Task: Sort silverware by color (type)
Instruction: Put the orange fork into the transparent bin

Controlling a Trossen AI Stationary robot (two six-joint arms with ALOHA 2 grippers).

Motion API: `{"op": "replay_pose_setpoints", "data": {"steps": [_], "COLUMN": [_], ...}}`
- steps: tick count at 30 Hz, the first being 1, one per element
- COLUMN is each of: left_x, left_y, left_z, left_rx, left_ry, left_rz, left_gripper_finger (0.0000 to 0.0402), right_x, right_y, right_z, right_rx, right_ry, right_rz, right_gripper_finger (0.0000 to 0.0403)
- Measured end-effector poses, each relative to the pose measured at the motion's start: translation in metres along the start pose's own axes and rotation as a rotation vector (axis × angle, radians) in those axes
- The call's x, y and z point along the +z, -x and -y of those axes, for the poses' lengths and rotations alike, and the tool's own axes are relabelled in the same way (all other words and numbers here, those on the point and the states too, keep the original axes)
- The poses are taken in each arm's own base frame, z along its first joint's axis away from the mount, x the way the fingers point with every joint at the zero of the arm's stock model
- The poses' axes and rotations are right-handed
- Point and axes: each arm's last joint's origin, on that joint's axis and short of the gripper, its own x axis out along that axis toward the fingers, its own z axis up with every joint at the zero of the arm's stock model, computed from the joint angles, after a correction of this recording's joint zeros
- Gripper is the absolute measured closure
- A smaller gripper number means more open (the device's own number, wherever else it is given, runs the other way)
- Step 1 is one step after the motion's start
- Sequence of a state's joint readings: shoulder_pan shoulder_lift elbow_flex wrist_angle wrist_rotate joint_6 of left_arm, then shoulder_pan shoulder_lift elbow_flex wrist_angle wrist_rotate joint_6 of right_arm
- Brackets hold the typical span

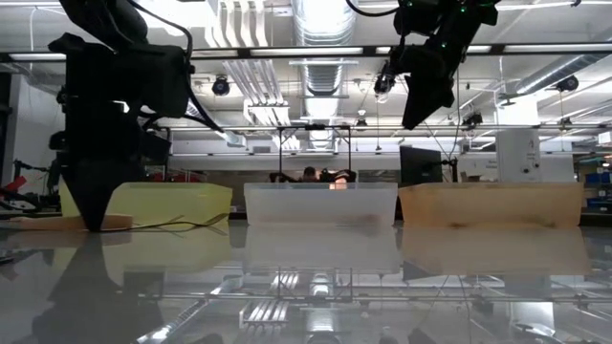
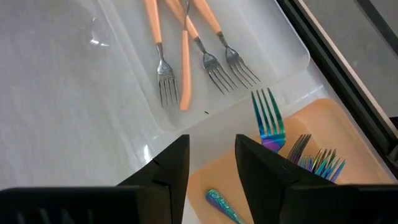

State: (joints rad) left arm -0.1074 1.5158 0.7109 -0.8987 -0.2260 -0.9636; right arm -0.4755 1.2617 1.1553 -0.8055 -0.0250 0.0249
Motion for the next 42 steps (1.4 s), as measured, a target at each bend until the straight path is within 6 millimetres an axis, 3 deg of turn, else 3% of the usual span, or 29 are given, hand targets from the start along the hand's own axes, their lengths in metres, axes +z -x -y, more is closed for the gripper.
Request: {"op": "replay_pose_setpoints", "data": {"steps": [8, 20, 34, 38, 42], "left_x": [0.000, 0.027, 0.092, 0.120, 0.149], "left_y": [0.005, 0.052, 0.149, 0.159, 0.153], "left_z": [0.000, 0.017, 0.026, 0.026, 0.027], "left_rx": [0.003, -0.095, -0.063, -0.056, -0.038], "left_ry": [-0.009, -0.109, -0.181, -0.187, -0.205], "left_rz": [-0.039, 0.084, 0.606, 0.726, 0.806], "left_gripper_finger": [0.0369, 0.0375, 0.0375, 0.0375, 0.0375], "right_x": [0.000, 0.000, 0.011, 0.015, 0.017], "right_y": [0.000, 0.000, 0.001, 0.001, 0.001], "right_z": [0.000, 0.000, 0.000, 0.000, 0.000], "right_rx": [0.000, 0.000, 0.000, -0.001, -0.003], "right_ry": [0.007, 0.038, 0.047, 0.056, 0.065], "right_rz": [0.000, 0.004, 0.116, 0.159, 0.175], "right_gripper_finger": [0.0282, 0.0282, 0.0282, 0.0282, 0.0282]}}
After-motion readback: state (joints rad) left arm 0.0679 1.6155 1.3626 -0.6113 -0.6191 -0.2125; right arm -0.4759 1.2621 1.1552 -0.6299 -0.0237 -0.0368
